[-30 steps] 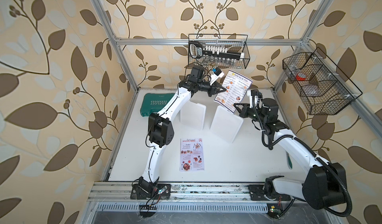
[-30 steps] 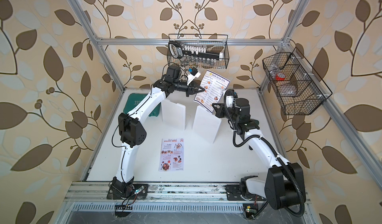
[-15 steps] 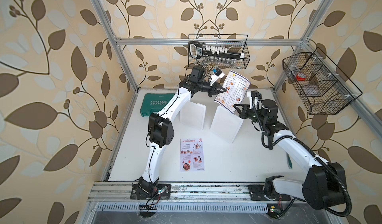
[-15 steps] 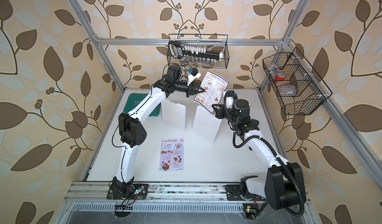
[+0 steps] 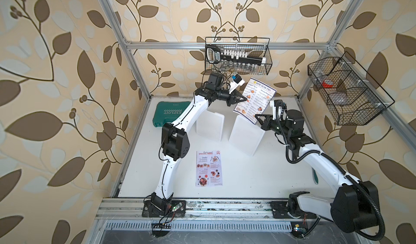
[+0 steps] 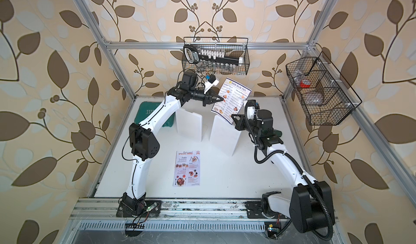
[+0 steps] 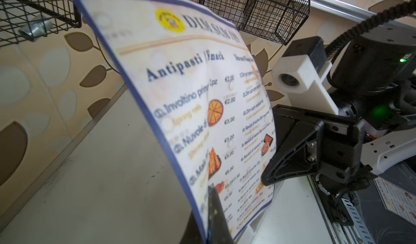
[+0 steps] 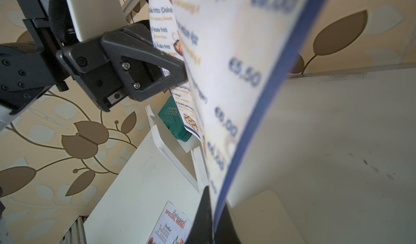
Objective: Insert the menus into the narrow rack
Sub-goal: Insert the menu into the narrow rack.
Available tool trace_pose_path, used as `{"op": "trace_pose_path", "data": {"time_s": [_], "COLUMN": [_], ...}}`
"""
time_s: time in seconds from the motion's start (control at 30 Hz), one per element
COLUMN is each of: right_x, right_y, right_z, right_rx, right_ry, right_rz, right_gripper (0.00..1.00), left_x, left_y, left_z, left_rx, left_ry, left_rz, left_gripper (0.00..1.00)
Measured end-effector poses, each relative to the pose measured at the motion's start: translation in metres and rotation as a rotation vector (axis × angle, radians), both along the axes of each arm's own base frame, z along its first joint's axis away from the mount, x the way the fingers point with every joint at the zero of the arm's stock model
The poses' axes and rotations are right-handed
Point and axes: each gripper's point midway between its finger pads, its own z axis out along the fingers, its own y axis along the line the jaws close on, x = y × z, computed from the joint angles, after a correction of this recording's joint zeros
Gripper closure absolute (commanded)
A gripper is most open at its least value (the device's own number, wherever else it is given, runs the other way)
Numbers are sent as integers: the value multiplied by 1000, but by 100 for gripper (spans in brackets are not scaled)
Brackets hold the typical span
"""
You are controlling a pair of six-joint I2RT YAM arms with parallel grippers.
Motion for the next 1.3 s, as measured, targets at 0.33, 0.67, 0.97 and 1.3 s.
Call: {"op": "trace_pose_path", "data": {"time_s": [0.33,0.67,0.97,1.3], "right_x": [-1,-2,-3,-3], "right_y": [0,0,0,0], "right_z": [-2,-8,-7,-7], "right_rx": [2,3,3,-8], "right_ry": [9,19,18,7], "right_rz": [0,-1,-1,3], "right_gripper": [99,100,100,99], "left_x": [-1,-3,-3,-5], "left_y": [0,-1,-2,-1], "left_z": [-2,-6,-6,-3], "left_rx": [6,14,16,15], "left_ry": [-12,-19,-20,-24], "left_rz": [-7,-14,-12,-12], "left_gripper": [100,100,100,100]}}
